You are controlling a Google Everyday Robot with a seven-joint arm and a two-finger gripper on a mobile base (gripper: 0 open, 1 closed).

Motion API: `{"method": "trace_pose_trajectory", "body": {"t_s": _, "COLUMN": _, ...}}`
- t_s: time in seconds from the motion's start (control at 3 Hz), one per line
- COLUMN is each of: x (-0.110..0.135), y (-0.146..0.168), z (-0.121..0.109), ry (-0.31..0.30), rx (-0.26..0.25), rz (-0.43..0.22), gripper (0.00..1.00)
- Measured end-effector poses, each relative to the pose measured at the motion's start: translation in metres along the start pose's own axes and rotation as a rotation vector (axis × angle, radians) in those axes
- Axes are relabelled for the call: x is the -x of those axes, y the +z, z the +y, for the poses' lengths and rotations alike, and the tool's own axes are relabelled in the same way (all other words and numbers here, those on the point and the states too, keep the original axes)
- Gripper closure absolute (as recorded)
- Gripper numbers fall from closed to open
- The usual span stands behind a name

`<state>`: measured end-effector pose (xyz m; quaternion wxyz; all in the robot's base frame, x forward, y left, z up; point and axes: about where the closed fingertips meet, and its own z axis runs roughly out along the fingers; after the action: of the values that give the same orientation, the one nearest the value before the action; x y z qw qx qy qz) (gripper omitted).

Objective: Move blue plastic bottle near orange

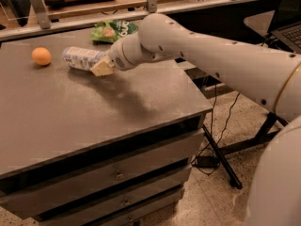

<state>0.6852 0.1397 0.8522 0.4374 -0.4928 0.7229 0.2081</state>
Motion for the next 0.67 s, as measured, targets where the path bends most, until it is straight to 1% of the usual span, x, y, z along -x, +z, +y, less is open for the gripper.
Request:
{"method": "trace_pose_trajectory", "body": {"t_s": 0.33, "x": 0.009, "y": 0.015, "z": -0.006, "ry": -0.018, "rx": 0.005, "rz": 0.01, "gripper": 1.0}}
{"method": "trace_pose_trajectory", "body": {"t_s": 0.67, "x": 0.017, "y": 0.028, "z": -0.008, "ry": -0.033, "rx": 0.022, "rz": 0.011, "gripper": 1.0}}
